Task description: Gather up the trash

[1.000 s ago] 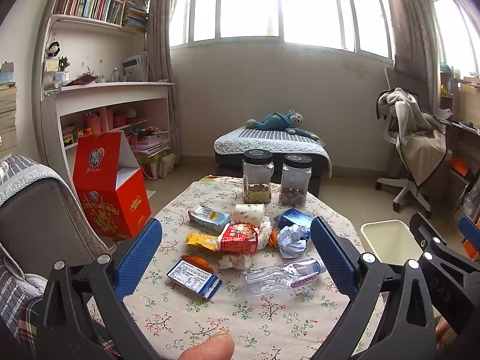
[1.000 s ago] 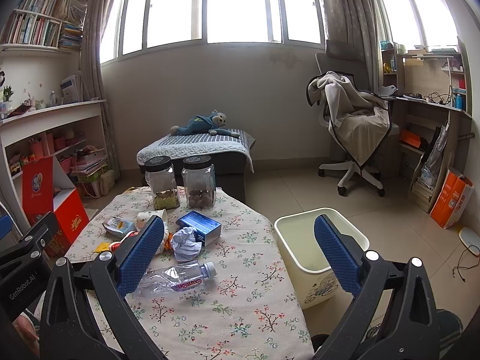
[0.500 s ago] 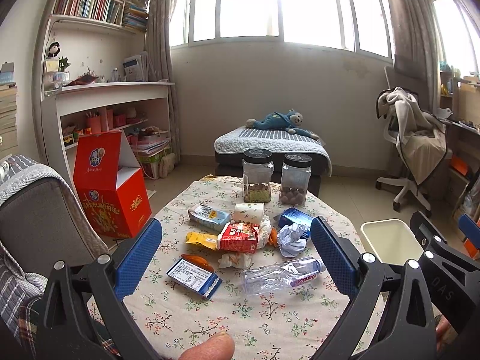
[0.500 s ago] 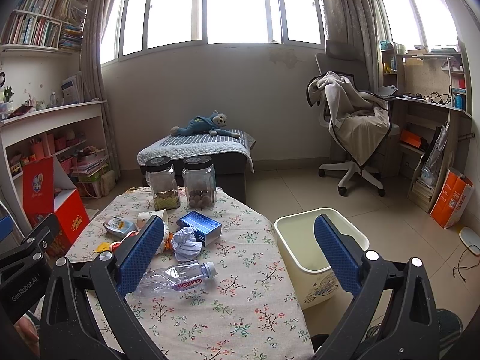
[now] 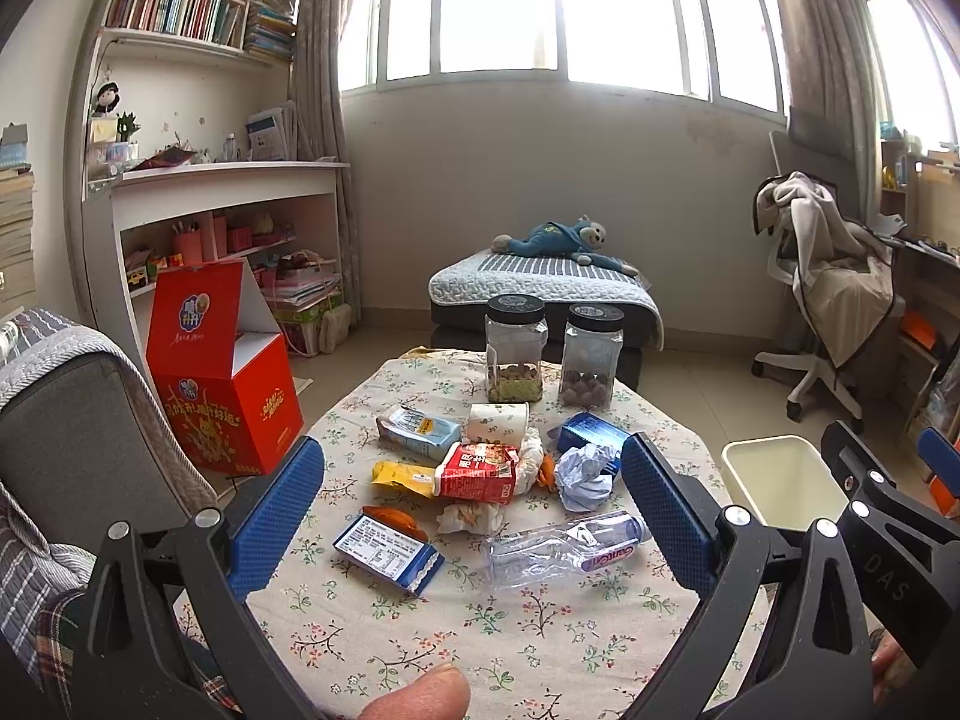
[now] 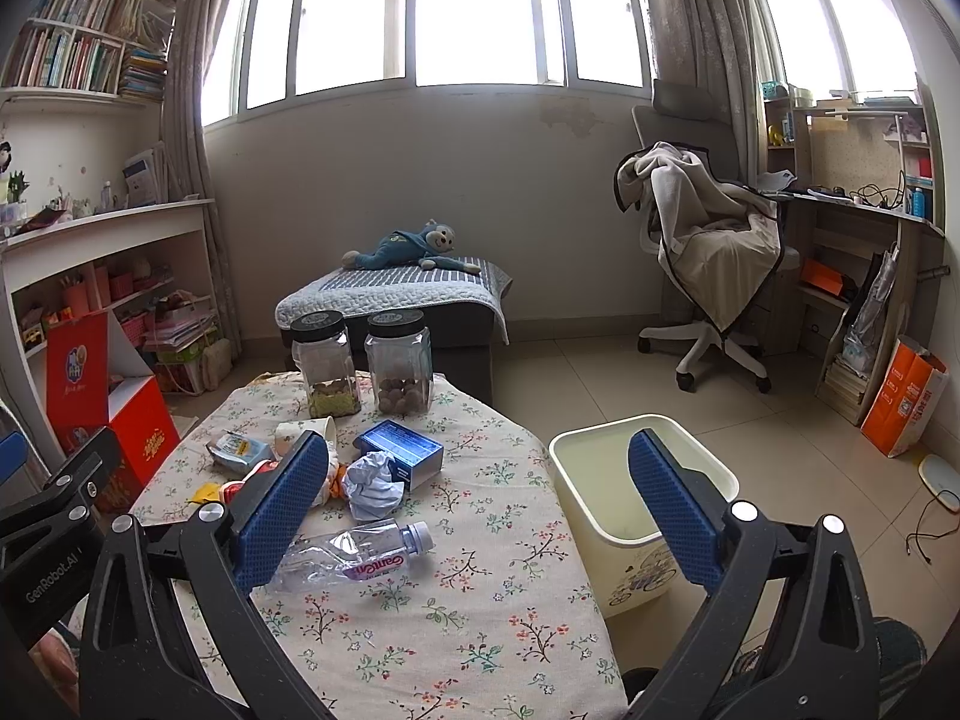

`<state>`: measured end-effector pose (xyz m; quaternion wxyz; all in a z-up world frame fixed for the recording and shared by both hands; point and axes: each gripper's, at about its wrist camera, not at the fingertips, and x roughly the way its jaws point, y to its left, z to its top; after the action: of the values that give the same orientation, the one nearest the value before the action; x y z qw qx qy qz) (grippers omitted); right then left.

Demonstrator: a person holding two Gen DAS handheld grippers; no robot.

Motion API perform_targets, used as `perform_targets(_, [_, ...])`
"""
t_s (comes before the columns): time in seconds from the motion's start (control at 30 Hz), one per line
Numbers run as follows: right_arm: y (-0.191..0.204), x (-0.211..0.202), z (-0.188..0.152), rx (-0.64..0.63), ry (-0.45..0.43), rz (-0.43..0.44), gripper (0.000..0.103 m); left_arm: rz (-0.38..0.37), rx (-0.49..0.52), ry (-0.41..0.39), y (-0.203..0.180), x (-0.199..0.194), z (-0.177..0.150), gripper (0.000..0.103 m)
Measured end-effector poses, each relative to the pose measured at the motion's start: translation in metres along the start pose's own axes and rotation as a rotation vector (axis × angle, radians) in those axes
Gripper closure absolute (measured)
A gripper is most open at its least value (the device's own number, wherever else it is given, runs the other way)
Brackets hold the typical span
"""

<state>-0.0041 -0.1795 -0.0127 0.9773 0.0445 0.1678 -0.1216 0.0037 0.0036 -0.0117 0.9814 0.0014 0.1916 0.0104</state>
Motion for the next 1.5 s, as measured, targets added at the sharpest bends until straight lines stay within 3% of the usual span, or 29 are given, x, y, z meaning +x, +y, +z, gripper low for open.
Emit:
perform_targets(0.4, [0.011,0.018,-0.001,-0.009,0.100,0.031,0.007,0.003,-0.040,0.055,0.008,0.014,0.001,0.007])
perform_targets(0.77, [0.016,0.062,0.002,-0.022,0.310,0.041,0.007,0.059,-0.035,0.150,0.017,0.050,0.010,0.007])
perform_targets(1.0, [0.019,0.106,0.054,-0.016,0.428,0.143,0.007,0.067,-0.047,0.185,0.054,0.093,0.068,0.007])
perform_targets(1.13, [0.024,0.132,0.078,-0.017,0.428,0.159,0.007,-0.015,-0.144,0.205,0.082,0.123,0.107,0.007])
perform_targets(1.2, [0.029,0.148,0.080,-0.054,0.434,0.151,0.007,-0.106,-0.187,0.289,0.091,0.149,0.111,0.007])
perform_targets(1.27, [0.030,0.167,0.074,-0.063,0.473,0.155,0.007,-0.191,-0.189,0.457,0.094,0.184,0.102,0.007])
perform_targets(1.33, [0.028,0.187,0.061,-0.044,0.547,0.184,0.007,-0.192,-0.223,0.582,0.097,0.209,0.079,0.007])
perform_targets(1.5, [0.017,0.225,0.021,0.009,0.681,0.212,0.007,-0.139,-0.314,0.772,0.113,0.256,0.017,0.007])
